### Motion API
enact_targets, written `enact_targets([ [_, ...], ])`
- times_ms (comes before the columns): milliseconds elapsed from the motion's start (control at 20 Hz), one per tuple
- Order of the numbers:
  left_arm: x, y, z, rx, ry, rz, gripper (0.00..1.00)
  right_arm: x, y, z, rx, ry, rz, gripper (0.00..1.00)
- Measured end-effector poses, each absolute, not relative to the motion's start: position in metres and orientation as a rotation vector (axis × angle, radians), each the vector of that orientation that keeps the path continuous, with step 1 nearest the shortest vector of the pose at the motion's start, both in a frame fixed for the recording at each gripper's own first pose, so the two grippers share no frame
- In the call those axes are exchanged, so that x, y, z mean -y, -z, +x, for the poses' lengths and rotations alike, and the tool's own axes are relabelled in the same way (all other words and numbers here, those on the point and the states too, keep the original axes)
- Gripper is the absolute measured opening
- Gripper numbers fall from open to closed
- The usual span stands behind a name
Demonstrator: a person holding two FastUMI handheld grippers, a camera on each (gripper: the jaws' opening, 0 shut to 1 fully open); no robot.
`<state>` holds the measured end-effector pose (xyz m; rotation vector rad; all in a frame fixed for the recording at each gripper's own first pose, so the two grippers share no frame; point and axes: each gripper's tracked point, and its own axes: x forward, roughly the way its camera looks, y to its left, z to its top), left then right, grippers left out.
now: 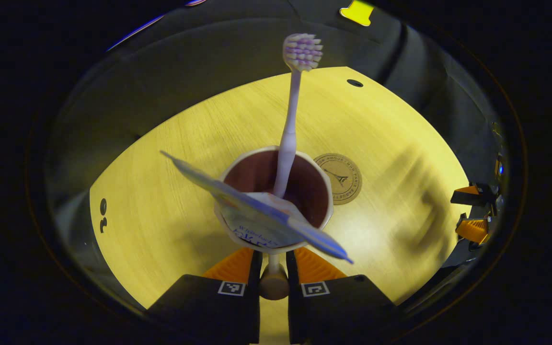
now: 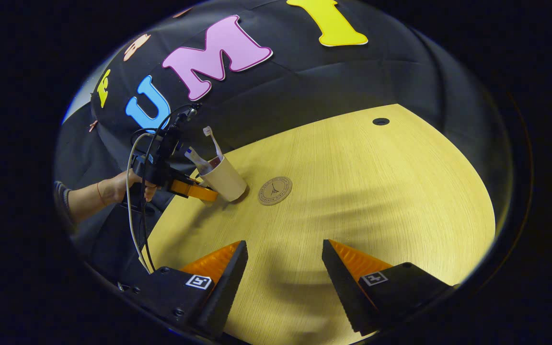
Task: Put the toothbrush and toothpaste on the desktop into the cup, then pick up the cup and place it on the coaster on the desktop.
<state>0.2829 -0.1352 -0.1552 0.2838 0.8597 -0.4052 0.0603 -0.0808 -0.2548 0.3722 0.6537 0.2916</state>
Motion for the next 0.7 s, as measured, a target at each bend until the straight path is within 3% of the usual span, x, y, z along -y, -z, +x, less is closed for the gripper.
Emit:
enact_targets([
  [600,0.206,0.145,0.289,-0.832,0.489,0.332,0.28,0.117,0.255,0.041,-0.637,-0.222,0.409,0.96],
  [650,0.211,0.147,0.289,-0.835,0.491,0.333,0.33,0.121,0.257,0.036,-0.636,-0.211,0.411,0.96],
  [700,0.213,0.15,0.291,-0.839,0.493,0.334,0.28,0.126,0.258,0.033,-0.636,-0.2,0.415,0.96],
])
